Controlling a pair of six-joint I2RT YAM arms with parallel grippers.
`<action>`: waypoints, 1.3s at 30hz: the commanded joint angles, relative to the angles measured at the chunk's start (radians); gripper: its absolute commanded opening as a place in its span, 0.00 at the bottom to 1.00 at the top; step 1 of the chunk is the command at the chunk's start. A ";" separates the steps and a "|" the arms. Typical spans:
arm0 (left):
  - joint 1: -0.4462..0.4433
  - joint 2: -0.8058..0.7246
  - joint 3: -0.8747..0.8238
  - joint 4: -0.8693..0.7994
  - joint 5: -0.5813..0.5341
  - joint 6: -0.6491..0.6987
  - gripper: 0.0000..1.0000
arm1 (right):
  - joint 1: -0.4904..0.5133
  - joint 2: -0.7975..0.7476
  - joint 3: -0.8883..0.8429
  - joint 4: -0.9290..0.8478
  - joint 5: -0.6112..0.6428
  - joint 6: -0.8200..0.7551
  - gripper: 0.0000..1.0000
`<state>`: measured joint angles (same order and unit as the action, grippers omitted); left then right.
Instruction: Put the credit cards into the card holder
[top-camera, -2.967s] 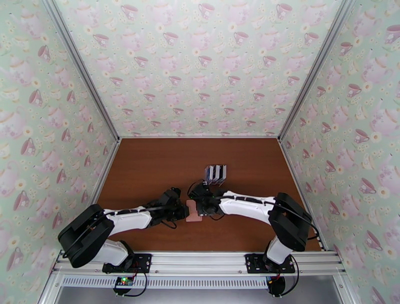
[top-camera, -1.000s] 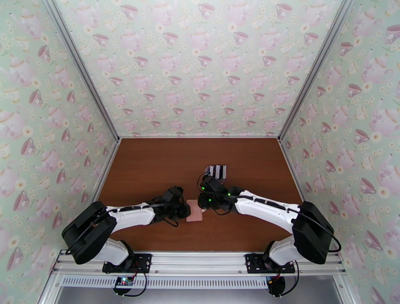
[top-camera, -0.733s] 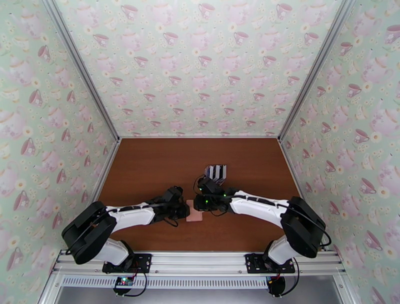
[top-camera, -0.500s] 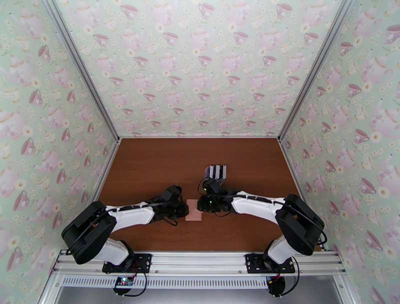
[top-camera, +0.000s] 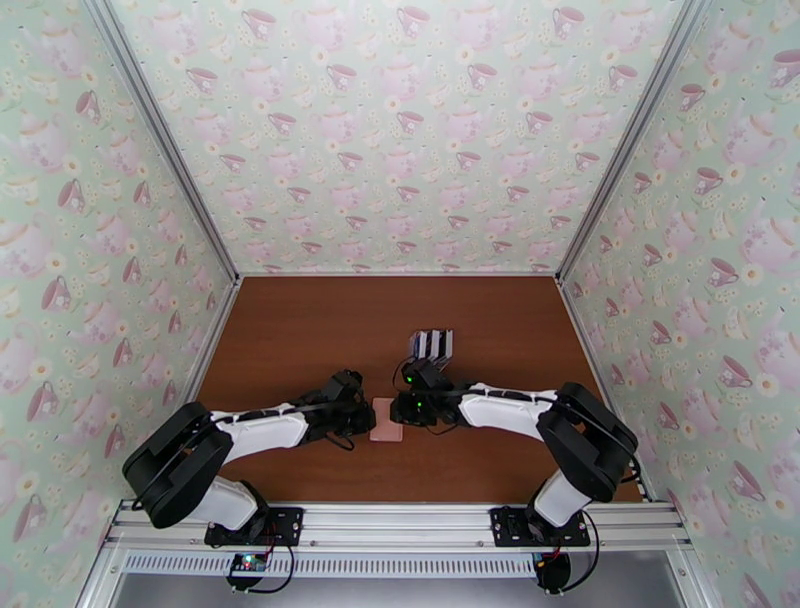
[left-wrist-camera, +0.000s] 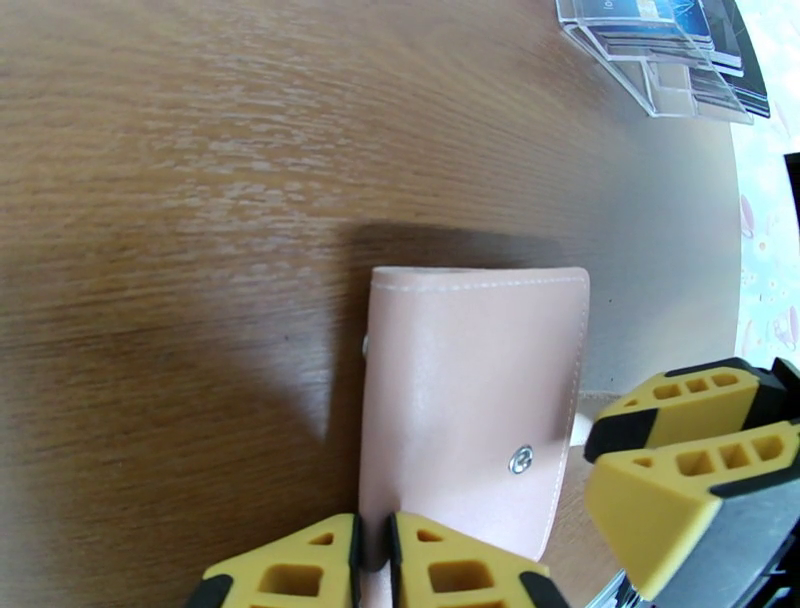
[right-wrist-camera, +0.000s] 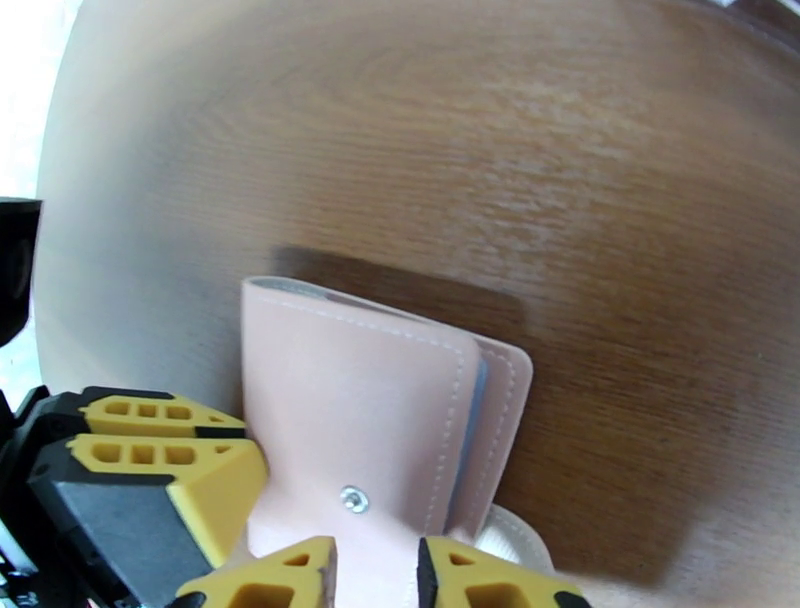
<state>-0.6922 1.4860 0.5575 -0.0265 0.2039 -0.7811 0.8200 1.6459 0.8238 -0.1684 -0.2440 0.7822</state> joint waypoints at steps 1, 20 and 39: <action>0.017 0.017 -0.008 -0.031 -0.017 0.014 0.15 | -0.009 0.006 -0.015 0.021 -0.005 0.012 0.30; 0.024 0.039 -0.027 0.020 0.022 0.004 0.14 | -0.014 0.041 -0.032 0.082 -0.043 0.035 0.30; 0.035 0.003 0.057 -0.065 0.020 0.035 0.25 | -0.014 -0.028 -0.046 0.136 -0.083 0.078 0.28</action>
<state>-0.6647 1.5028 0.5865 -0.0437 0.2245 -0.7700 0.8089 1.6463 0.7898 -0.0700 -0.2943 0.8387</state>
